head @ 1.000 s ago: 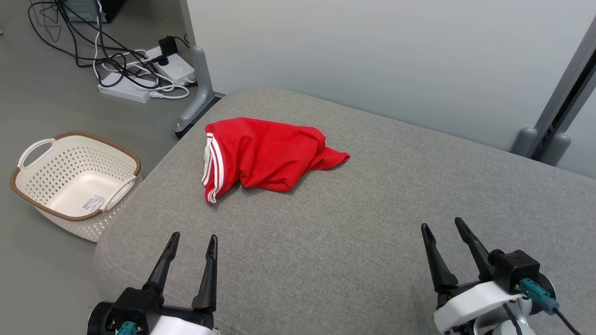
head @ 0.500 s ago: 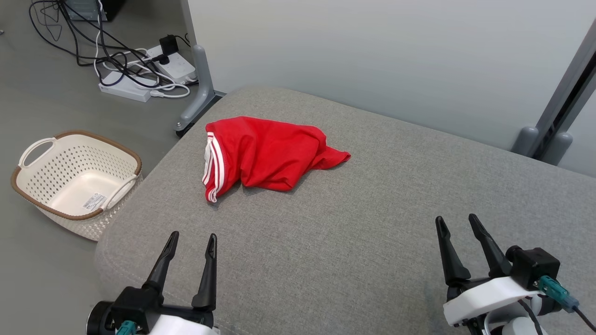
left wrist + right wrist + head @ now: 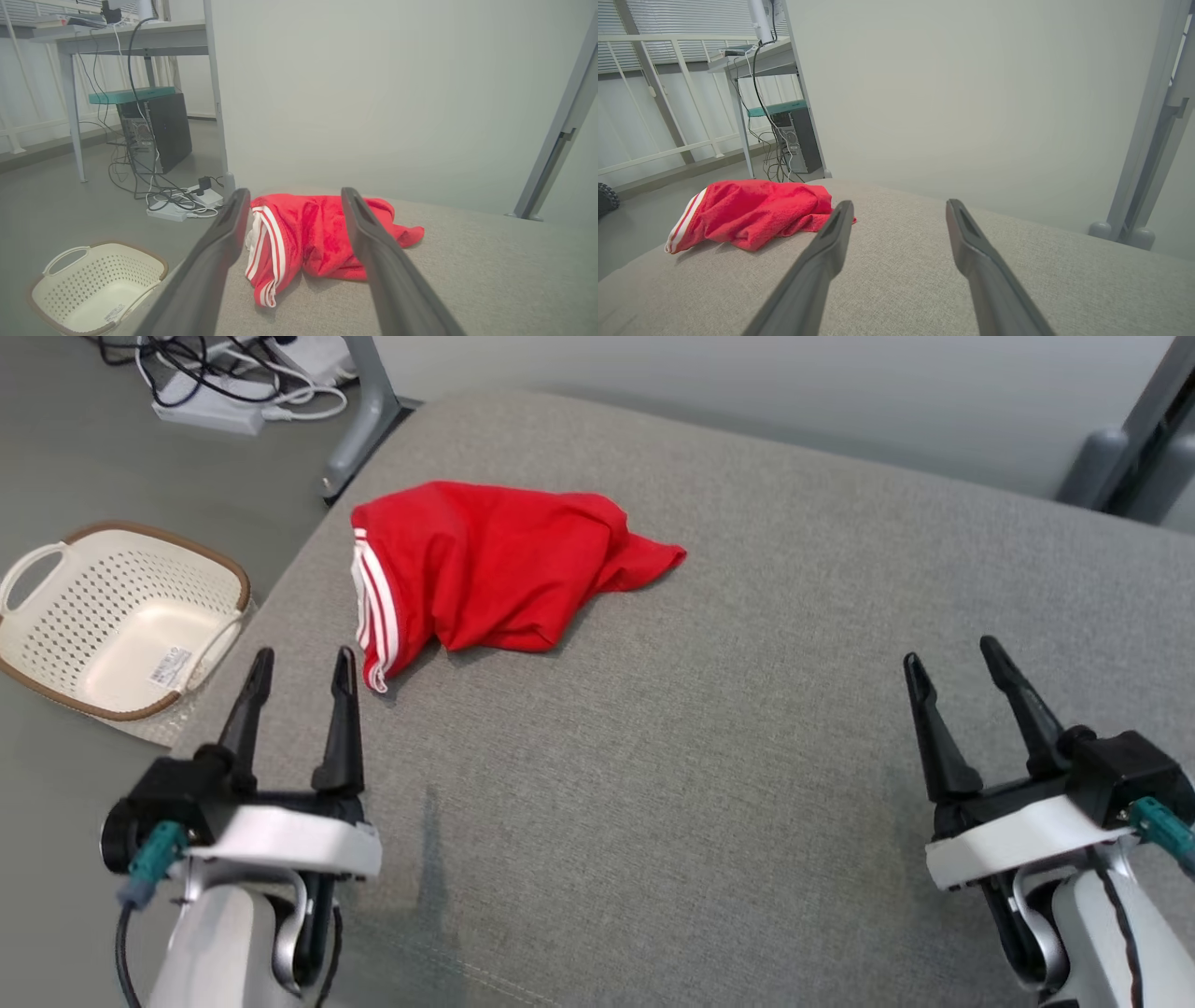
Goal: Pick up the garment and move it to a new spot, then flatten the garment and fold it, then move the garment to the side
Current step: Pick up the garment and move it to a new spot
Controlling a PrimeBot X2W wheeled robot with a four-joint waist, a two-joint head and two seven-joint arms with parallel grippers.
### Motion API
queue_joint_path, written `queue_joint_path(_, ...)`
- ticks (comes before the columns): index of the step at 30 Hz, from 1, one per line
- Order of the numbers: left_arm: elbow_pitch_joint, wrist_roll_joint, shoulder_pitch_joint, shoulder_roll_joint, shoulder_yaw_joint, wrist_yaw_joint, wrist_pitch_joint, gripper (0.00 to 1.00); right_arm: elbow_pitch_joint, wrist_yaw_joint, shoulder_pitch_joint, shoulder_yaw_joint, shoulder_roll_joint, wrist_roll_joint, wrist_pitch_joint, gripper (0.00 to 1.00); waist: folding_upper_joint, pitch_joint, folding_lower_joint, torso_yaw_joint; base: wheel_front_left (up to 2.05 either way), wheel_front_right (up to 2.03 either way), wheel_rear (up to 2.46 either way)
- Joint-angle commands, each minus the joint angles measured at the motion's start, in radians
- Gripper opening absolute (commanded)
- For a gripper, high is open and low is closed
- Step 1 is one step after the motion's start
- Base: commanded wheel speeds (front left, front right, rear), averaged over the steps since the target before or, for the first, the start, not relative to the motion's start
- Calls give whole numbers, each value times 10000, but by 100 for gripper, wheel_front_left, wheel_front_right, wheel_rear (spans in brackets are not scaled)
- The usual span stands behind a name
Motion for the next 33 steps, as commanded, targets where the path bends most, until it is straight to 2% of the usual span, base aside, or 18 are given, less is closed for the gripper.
queue_joint_path(1, 365, 100, -711, 86, 303, -143, 8, 100, -157, -3, -292, 54, -224, -85, 0, 100, 0, 1034, 0, -518, 0, 0, 0)
queue_joint_path(5, 1861, -277, -2331, 227, 781, -504, 8, 100, -435, -3, -633, 215, -531, -70, 0, 100, 0, 1804, 0, -770, 0, 0, 0)
queue_joint_path(8, 3438, -528, -3693, 573, 767, -685, 81, 100, -580, -3, -805, 448, -685, -88, 0, 100, 0, 2278, 0, -1007, 0, 0, 0)
queue_joint_path(9, 3438, -528, -3693, 573, 767, -685, 81, 100, -580, -3, -805, 448, -685, -88, 0, 100, 0, 2278, 0, -1007, 0, 0, 0)
queue_joint_path(10, 4397, -595, -4596, 851, 697, -776, 441, 100, -644, -3, -951, 516, -784, -83, 0, 100, 0, 2578, 0, -1205, 0, 0, 0)
queue_joint_path(11, 4397, -595, -4596, 851, 697, -776, 441, 100, -644, -3, -951, 516, -784, -83, 0, 100, 0, 2578, 0, -1205, 0, 0, 0)
queue_joint_path(17, 6657, -1136, -6583, 1379, 145, -933, 2180, 100, -770, -3, -1188, 586, -855, -82, 0, 100, 0, 3228, 0, -1787, 0, 0, 0)
queue_joint_path(23, 8147, -1023, -7694, 2019, -394, -938, 3067, 100, -870, -3, -1280, 756, -774, -182, 0, 100, 0, 3661, 0, -2340, 0, 0, 0)
queue_joint_path(28, 9317, -969, -8282, 2216, -564, -855, 3855, 100, -809, -4, -1312, 867, -796, -267, 4, 100, 0, 3882, 0, -2617, 0, 0, 0)
queue_joint_path(33, 10053, -992, -8332, 2088, -824, -914, 4578, 100, -769, -4, -1294, 853, -813, -302, 6, 100, 0, 3947, 0, -2755, 0, 0, 0)
